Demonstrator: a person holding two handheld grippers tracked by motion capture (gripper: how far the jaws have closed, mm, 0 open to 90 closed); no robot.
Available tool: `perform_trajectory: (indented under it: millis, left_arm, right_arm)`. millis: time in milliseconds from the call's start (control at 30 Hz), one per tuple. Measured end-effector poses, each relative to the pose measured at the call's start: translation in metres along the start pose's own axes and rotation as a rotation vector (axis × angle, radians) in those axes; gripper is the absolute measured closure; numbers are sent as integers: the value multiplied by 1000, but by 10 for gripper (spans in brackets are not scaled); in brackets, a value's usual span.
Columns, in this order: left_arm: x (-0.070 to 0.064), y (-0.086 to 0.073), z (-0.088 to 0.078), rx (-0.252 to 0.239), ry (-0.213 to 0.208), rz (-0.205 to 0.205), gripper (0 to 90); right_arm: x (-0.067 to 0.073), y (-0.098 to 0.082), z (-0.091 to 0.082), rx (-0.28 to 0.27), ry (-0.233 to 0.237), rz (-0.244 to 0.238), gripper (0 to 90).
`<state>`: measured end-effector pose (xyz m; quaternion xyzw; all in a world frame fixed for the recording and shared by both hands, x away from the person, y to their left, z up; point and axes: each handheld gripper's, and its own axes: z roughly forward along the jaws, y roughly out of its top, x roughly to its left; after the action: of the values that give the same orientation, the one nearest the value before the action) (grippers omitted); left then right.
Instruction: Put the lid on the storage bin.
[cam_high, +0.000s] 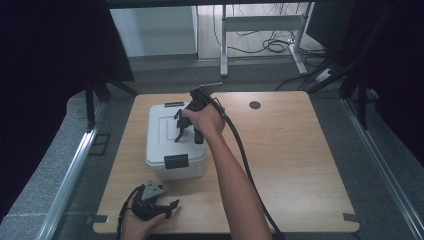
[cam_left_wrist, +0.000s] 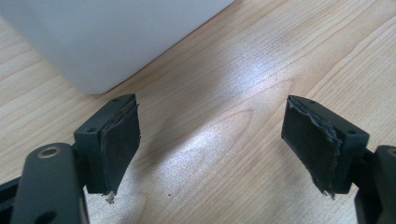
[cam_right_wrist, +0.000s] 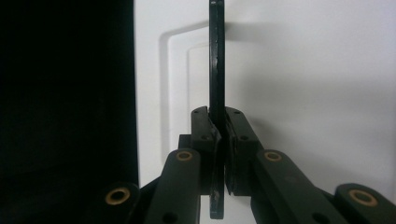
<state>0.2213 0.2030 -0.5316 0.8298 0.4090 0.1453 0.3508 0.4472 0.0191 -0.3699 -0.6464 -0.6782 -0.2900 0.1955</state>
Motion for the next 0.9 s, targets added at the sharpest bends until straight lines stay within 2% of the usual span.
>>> perform_trajectory:
  millis: [467, 500, 567, 633, 767, 900]
  left_arm:
    - [0, 0, 2, 11, 7, 6, 195]
    - [0, 0, 2, 11, 8, 6, 194]
    - [0, 0, 1, 9, 9, 5, 194]
    - [0, 0, 1, 8, 12, 5, 194]
    - [-1, 1, 1, 10, 18, 7, 194]
    - [-2, 1, 2, 14, 22, 9, 194]
  right_arm:
    - [-2, -3, 4, -21, 14, -11, 823]
    - [-2, -3, 4, -32, 13, -37, 773]
    - [-3, -3, 4, -39, 10, -51, 742]
    - [-5, -4, 0, -82, 34, -64, 666]
    - [-9, -7, -9, -121, 42, -107, 589]
    - [-12, -9, -23, -148, 58, -123, 536]
